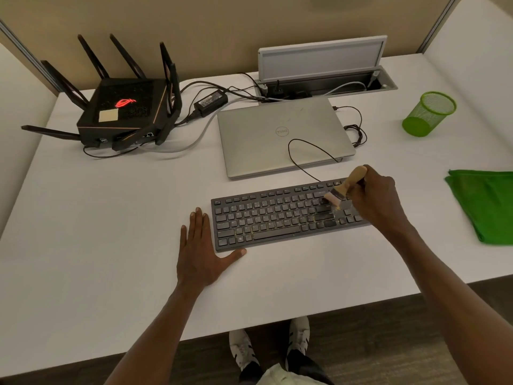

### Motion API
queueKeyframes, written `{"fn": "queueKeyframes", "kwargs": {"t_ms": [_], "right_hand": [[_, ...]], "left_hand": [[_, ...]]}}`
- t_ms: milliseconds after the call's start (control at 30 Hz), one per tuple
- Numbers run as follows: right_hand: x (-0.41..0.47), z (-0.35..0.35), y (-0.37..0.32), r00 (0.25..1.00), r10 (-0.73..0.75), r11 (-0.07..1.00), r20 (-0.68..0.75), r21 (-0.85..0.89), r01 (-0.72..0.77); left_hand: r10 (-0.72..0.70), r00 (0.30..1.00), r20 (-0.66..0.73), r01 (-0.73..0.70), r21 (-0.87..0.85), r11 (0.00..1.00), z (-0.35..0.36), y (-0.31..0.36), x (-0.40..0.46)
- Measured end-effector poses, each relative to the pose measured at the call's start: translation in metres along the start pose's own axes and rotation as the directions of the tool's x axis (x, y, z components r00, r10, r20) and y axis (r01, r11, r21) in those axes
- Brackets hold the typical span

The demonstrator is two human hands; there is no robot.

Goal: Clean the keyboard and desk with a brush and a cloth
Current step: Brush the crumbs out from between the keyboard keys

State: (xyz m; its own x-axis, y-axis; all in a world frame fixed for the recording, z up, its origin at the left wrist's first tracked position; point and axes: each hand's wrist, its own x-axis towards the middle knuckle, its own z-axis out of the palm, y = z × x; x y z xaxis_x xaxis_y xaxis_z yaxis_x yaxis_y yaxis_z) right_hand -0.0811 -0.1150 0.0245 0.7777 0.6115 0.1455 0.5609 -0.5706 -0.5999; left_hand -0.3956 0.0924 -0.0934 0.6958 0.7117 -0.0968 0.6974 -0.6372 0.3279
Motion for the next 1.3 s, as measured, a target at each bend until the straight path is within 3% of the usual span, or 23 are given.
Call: {"fn": "queueKeyframes", "kwargs": {"t_ms": [100,333,433,567,800,900,1033,1167,1300], "right_hand": [[0.000,0.008,-0.002,0.999,0.040,0.999,-0.020,0.025,-0.039],[-0.005,0.001,0.002,0.994,0.107,0.988,-0.006,-0.110,-0.107],[0.002,0.002,0.002,0.983,0.176,0.981,-0.059,-0.074,-0.180],[-0.004,0.009,-0.005,0.981,0.193,0.981,-0.029,-0.020,-0.194],[-0.004,0.001,0.002,0.994,0.093,0.994,-0.058,-0.056,-0.096],[-0.007,0.003,-0.013,0.993,-0.109,0.993,0.040,0.048,0.107],[-0.010,0.011,-0.013,0.927,-0.322,0.944,0.190,-0.006,0.329],[-0.008,0.003,-0.006,0.890,-0.373,0.909,0.264,-0.091,0.408],[-0.003,-0.008,-0.007,0.906,-0.333,0.910,0.262,-0.164,0.382]], "left_hand": [[-0.002,1.000,0.002,0.002,-0.004,1.000,-0.001,0.000,0.000],[0.002,1.000,0.003,-0.002,-0.004,1.000,-0.001,0.000,0.000],[0.001,1.000,0.003,-0.001,-0.004,1.000,0.000,0.000,0.000],[-0.004,1.000,0.012,0.004,-0.003,1.000,0.000,-0.001,0.001],[0.002,1.000,0.001,-0.002,-0.007,1.000,0.001,-0.001,0.000],[0.003,1.000,-0.004,-0.003,-0.007,1.000,0.000,-0.001,0.000],[0.002,1.000,-0.004,-0.002,-0.008,1.000,-0.001,0.000,-0.001],[0.001,1.000,0.005,-0.001,-0.013,1.000,-0.002,0.001,0.000],[0.003,1.000,-0.004,-0.004,-0.006,1.000,-0.002,0.001,-0.001]]}}
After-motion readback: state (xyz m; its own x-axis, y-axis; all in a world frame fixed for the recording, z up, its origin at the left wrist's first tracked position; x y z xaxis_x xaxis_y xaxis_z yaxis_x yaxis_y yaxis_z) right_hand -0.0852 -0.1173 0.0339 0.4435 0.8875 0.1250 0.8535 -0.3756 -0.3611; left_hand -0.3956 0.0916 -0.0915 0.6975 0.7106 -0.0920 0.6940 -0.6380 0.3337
